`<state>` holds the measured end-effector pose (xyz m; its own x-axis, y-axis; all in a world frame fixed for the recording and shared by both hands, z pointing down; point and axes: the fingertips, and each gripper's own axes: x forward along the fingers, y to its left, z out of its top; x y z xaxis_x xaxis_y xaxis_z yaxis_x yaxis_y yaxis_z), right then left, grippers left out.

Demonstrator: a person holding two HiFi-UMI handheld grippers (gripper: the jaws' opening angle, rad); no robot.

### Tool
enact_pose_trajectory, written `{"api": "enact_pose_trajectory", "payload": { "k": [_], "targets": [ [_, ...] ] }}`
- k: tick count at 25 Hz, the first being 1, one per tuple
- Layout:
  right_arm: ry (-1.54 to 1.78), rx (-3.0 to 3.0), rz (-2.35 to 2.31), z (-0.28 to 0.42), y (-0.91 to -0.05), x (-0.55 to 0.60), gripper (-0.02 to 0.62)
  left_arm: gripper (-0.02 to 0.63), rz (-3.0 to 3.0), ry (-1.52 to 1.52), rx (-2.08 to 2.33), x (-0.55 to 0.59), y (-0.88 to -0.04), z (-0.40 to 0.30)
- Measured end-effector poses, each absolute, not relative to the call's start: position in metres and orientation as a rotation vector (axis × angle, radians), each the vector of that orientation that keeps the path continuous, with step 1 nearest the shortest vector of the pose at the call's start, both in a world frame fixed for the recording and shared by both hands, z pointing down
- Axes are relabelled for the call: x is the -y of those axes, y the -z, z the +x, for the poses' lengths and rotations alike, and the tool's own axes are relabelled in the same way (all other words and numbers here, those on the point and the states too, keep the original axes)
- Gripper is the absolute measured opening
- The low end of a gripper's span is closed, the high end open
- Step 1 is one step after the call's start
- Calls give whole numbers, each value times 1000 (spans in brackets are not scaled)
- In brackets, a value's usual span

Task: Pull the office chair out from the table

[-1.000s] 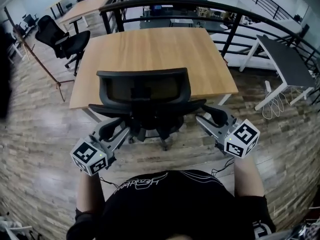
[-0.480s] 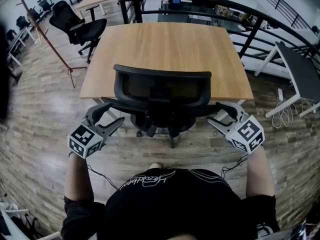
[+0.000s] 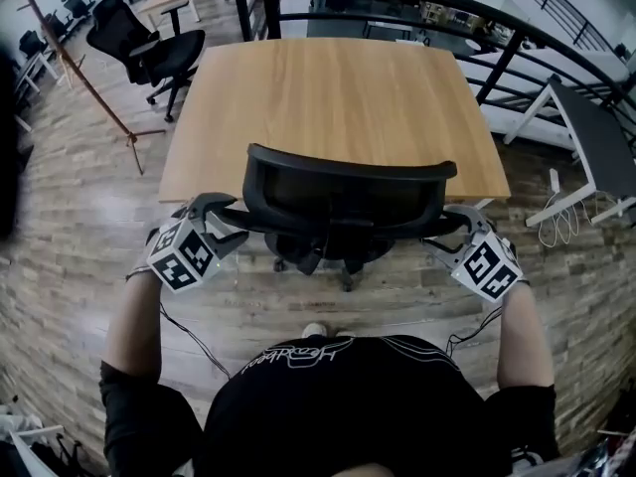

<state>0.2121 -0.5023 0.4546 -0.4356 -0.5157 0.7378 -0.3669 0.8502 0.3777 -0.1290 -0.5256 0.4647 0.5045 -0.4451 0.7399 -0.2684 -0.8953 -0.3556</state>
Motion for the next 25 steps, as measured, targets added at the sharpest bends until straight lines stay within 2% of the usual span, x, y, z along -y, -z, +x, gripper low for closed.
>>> {"api": "enact_pose_trajectory", "payload": {
  "k": [7,15,18,25],
  "targets": [
    [237,1971,621,214,-461,511,262,240,-2467,1450,-397,537,-489,-131],
    [335,1805,525,221,-476,507,258,161,-2385,1522,-209,528,-503,-128],
    [362,1731,421,224,-482,503,201,141,-2350,1542,-147,523,-506,-128],
    [329,1672,356,227,-485,500,178,132,-2345,1515,-118,521,-506,-126]
  ]
}}
